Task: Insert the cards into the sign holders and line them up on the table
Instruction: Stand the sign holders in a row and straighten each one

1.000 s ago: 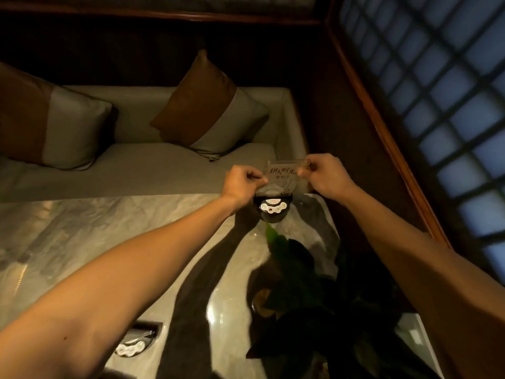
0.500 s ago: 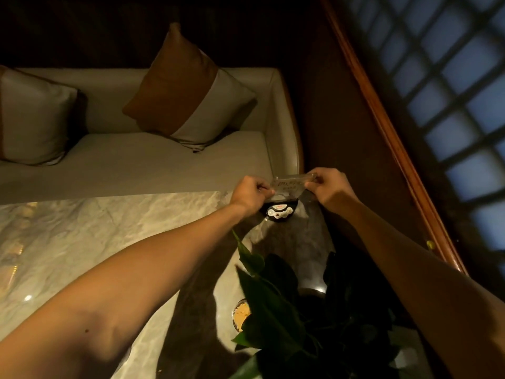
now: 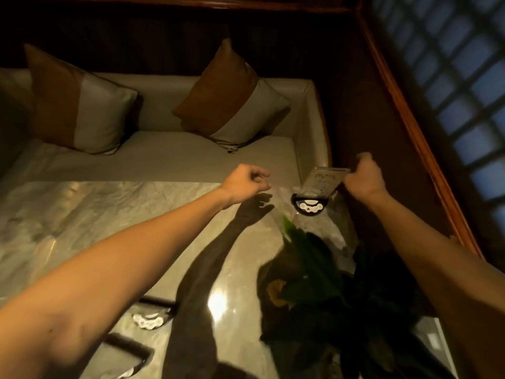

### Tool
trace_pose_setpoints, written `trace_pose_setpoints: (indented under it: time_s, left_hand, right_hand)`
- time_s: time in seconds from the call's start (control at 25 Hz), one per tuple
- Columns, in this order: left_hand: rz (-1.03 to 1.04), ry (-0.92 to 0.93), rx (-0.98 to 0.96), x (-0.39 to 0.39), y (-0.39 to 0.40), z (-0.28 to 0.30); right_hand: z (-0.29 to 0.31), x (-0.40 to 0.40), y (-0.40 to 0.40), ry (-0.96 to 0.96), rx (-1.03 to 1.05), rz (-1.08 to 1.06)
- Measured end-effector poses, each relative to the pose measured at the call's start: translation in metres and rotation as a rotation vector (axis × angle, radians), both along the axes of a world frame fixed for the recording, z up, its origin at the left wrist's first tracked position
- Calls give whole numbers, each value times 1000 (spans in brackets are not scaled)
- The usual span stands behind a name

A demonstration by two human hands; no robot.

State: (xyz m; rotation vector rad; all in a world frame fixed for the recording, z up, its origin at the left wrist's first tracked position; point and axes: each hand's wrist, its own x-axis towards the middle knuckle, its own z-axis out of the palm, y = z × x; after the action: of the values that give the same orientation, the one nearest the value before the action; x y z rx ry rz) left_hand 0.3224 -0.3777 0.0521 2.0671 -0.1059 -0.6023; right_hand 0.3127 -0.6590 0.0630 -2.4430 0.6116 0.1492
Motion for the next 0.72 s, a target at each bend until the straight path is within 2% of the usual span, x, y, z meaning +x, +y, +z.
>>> trace_pose_setpoints:
  time_s: [0.12, 0.2, 0.32, 0.4, 0.6, 0.72]
  left_hand:
    - [3, -39, 32, -37, 65, 23]
    - [-19, -7, 45, -67, 108, 29]
    - [-30, 35, 111, -113, 172, 25]
    - [-46, 63, 164, -142, 206, 21]
    - [-158, 176, 244, -187, 257, 12]
    - [-223, 218, 323, -201, 278, 3]
  right_hand:
    - [31, -18, 63, -201, 0, 71]
    - [43, -37, 121, -201, 91, 221]
    - [37, -90, 212, -32, 329, 501]
    - [29, -128, 262, 91, 347, 674]
    - [-8, -193, 324, 327, 416, 845]
    - [-26, -213, 346, 321, 403, 907]
